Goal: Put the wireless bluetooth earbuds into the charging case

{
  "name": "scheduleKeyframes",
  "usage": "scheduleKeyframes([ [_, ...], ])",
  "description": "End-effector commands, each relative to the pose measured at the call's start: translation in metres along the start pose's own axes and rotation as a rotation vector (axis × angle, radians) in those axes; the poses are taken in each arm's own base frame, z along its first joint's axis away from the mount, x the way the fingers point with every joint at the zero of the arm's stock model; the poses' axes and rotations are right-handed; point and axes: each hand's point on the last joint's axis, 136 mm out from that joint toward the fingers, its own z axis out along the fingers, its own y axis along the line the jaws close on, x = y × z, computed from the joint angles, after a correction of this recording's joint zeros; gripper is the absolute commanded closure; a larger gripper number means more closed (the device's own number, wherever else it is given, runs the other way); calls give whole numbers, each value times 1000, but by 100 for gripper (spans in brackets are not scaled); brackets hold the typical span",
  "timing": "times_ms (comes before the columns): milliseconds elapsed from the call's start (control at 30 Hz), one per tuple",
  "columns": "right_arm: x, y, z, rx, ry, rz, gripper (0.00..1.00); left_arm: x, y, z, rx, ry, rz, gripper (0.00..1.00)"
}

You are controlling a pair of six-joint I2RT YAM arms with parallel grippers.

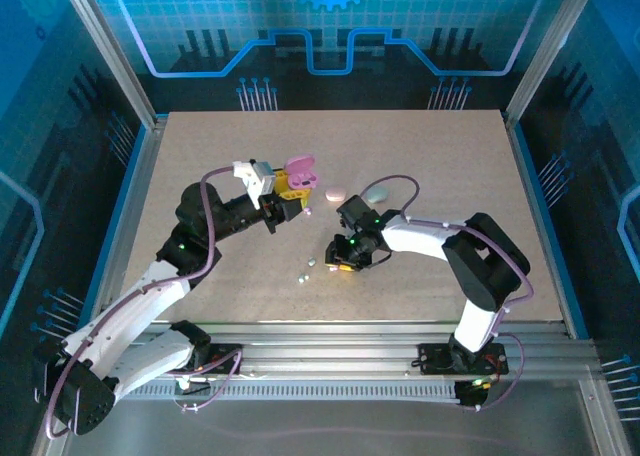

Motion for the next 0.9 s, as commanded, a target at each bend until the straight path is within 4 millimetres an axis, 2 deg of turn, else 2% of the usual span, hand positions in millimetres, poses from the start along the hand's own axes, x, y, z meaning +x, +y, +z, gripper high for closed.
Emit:
scheduleKeyframes([
  [0,-3,14,3,-22,-4,-35,62,-3,0,-1,7,-10,22,65],
  [600,-4,32,15,-32,44,-91,62,-2,0,0,8,-8,17,65],
  [733,-4,22,18,26,47,-104,58,-3,0,0,8,-9,17,65],
  [867,-4,14,19,95,55,-187,56,-3,0,0,8,-9,16,65],
])
